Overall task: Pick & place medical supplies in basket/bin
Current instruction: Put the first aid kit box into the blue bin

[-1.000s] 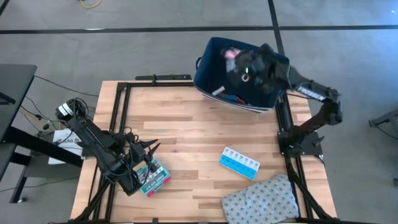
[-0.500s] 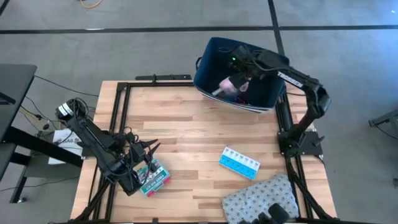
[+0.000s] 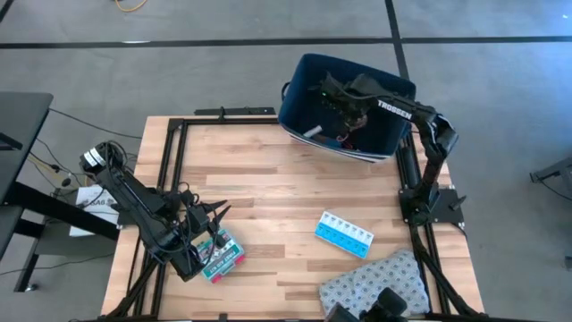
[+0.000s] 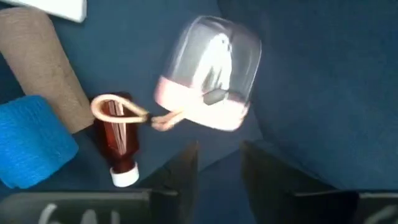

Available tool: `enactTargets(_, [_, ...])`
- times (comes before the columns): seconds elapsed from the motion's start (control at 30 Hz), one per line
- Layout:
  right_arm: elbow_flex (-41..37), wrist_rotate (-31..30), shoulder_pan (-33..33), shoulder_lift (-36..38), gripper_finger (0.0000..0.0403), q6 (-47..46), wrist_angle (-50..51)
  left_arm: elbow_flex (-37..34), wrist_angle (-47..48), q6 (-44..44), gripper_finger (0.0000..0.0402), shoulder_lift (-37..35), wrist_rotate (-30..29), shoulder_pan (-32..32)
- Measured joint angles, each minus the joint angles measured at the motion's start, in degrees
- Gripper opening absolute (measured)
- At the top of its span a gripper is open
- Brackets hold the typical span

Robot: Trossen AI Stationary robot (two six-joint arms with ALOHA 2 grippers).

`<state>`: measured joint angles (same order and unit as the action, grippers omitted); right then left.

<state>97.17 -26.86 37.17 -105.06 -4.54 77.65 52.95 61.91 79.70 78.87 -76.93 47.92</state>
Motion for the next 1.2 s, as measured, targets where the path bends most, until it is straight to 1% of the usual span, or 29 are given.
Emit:
enactTargets(0.1, [0.00, 0.00, -0.05, 0.54, 0.0128, 0.14, 0.11, 0.00, 0.02, -0.02, 0.0072, 0.00, 0.02, -0.01])
enactTargets(0.23, [0.90, -0.11, -0.95, 3.17, 0.0140, 1.84, 1.15, 0.00, 0.04, -0.02, 0.0072, 0.00, 0.04, 0.00])
enactTargets(0.43, [8.18, -0.21, -3.58, 8.84, 0.0140, 1.88, 6.24, 0.00, 0.04, -0.02, 0.0072, 0.00, 0.02, 0.00])
enactTargets(0.53, [12.78, -0.22, -6.12, 12.11, 0.0135, -0.15, 8.02, 0.00, 0.03, -0.02, 0.0072, 0.00, 0.02, -0.01])
enactTargets(0.67, [16.98, -0.07, -10.96, 16.75, 0.0128, -3.48, 9.27, 0.00, 0.03, 0.00, 0.0072, 0.00, 0.02, 0.00])
enactTargets(0.87, [17.53, 1.96, -21.43, 22.74, 0.0128, -7.54, 9.53, 0.00, -0.24, 0.02, 0.0072, 0.00, 0.02, -0.02])
enactTargets(0.97, [17.53, 1.73, -26.64, 24.01, 0.0127, -8.76, 9.65, 0.00, -2.11, -0.29, 0.0072, 0.00, 0.00, 0.00])
enactTargets(1.2, [17.53, 1.56, -36.81, 23.40, 0.0127, -11.69, 10.66, 0.00, -7.94, -6.20, 0.0072, 0.00, 0.01, -0.01])
